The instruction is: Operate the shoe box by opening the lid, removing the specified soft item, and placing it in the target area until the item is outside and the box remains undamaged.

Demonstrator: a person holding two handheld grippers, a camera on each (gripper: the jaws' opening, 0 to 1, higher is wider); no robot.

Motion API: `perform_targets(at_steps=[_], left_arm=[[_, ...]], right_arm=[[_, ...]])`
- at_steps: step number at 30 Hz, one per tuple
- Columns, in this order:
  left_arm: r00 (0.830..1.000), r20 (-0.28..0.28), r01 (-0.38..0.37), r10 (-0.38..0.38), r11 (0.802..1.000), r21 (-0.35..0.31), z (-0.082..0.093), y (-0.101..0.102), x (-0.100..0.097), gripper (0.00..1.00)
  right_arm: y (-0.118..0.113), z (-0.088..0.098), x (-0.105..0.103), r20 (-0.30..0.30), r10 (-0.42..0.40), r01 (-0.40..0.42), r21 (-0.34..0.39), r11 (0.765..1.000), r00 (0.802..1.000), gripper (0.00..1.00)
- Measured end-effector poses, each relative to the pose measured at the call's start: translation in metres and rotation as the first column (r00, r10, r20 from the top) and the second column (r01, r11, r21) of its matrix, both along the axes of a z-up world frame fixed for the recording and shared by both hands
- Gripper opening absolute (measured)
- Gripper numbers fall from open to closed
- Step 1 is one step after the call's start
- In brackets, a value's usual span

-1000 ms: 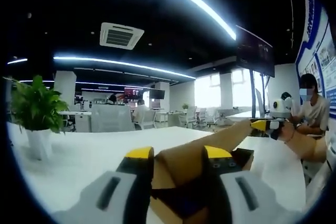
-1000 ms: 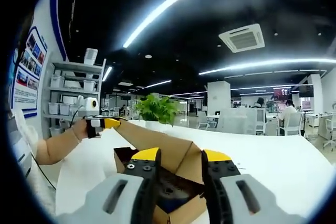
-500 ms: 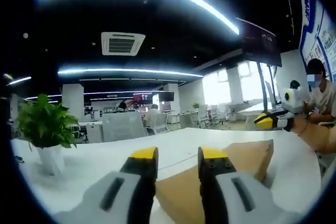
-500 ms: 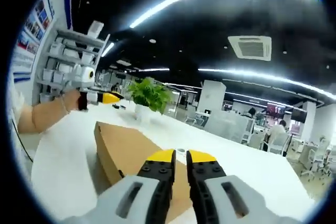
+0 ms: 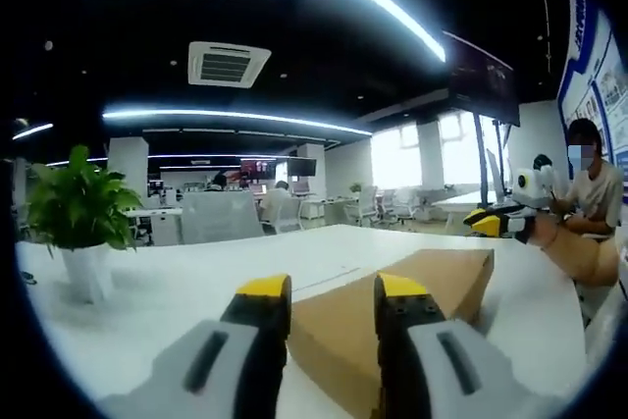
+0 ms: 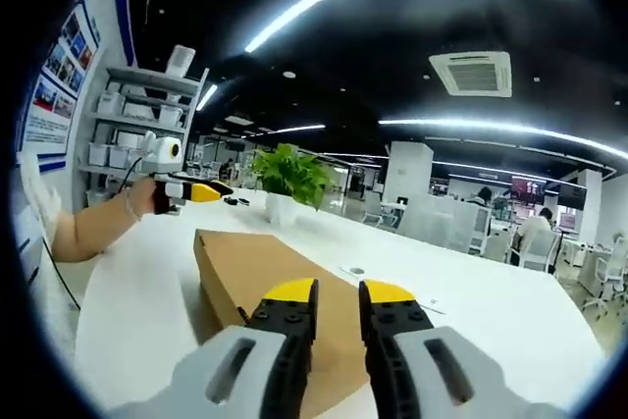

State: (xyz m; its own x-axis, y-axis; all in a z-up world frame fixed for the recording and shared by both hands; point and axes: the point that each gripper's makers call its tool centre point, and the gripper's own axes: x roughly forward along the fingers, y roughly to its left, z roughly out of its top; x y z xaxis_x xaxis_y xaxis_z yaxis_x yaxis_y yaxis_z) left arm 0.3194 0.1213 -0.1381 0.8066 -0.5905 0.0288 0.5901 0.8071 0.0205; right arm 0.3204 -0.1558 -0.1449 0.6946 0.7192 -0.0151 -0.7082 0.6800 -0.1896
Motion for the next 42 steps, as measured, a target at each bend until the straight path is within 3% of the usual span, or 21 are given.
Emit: perform_targets(at_steps=[5, 12, 16, 20, 24, 29, 42], left_arm=[[0.999, -0.035, 0.028, -0.029, 1.000, -0.003, -0.012, 0.007, -0.008, 0.38], [0.997, -0.061, 0.050, -0.049, 0.999, 0.021, -0.027, 0.005, -0.018, 0.41], [1.000, -0.002, 0.010, -0.010, 0.999, 0.030, -0.026, 0.009, -0.021, 0.42], [1.000, 0.005, 0.013, -0.013, 0.999, 0.037, -0.033, 0.013, -0.027, 0.43], [0.997, -0.049, 0.065, -0.064, 0.998, 0.019, -0.049, 0.013, -0.033, 0.45], [0.992, -0.077, 0.105, -0.105, 0.994, 0.005, -0.055, 0.009, -0.034, 0.46], [0.981, -0.145, 0.148, -0.127, 0.979, 0.143, -0.088, -0.012, -0.033, 0.46]], right_arm=[[-0.015, -0.003, -0.005, 0.009, 0.026, -0.026, 0.021, 0.999, 1.000, 0.21], [-0.026, -0.015, -0.009, -0.028, 0.041, -0.040, 0.033, 0.999, 0.999, 0.28], [-0.026, -0.020, -0.016, -0.007, 0.071, -0.071, 0.038, 0.997, 0.997, 0.36], [-0.025, -0.031, -0.021, -0.019, 0.101, -0.100, 0.030, 0.995, 0.995, 0.37], [-0.017, -0.040, -0.025, -0.035, 0.127, -0.127, -0.003, 0.992, 0.991, 0.41], [-0.008, -0.045, -0.030, -0.042, 0.154, -0.155, -0.024, 0.988, 0.987, 0.44], [-0.002, -0.072, -0.026, -0.090, 0.157, -0.167, -0.123, 0.978, 0.983, 0.48]])
